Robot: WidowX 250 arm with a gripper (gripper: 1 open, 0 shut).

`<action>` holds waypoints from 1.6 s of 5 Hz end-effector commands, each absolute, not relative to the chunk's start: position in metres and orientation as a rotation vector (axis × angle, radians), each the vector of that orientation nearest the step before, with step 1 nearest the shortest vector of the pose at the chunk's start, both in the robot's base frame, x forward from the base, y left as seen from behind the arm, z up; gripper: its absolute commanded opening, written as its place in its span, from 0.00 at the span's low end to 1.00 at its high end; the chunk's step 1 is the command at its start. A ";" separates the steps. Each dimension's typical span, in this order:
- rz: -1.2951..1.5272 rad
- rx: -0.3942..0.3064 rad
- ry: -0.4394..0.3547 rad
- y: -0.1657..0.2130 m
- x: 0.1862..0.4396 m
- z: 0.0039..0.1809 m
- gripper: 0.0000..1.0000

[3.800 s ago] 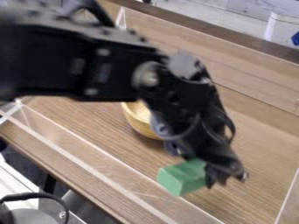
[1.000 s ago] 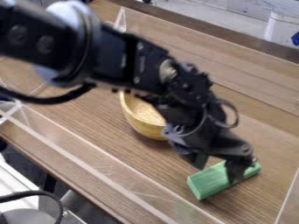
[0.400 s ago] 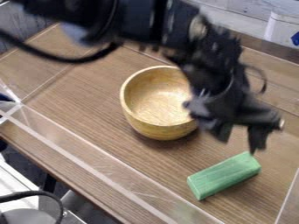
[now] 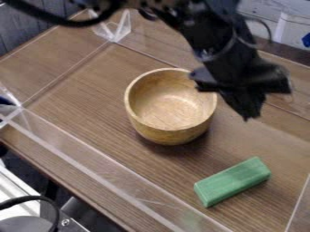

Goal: Remove the green block from inside the brown bowl and put it on the table

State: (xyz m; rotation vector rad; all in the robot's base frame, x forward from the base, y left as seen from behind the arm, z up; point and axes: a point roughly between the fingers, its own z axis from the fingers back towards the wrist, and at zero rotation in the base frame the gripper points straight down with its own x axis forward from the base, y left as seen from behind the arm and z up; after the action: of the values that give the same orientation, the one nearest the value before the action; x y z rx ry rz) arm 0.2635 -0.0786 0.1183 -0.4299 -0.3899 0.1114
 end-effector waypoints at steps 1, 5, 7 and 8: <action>0.094 -0.468 -0.413 -0.074 0.273 0.124 0.00; 0.047 -0.441 -0.274 -0.081 0.274 0.115 0.00; 0.020 -0.483 -0.224 -0.091 0.271 0.112 0.00; -0.002 -0.476 -0.205 -0.103 0.277 0.104 0.00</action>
State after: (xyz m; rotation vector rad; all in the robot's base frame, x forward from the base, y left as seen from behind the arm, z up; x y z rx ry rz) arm 0.2664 -0.1013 0.0891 -0.4718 -0.1455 0.0145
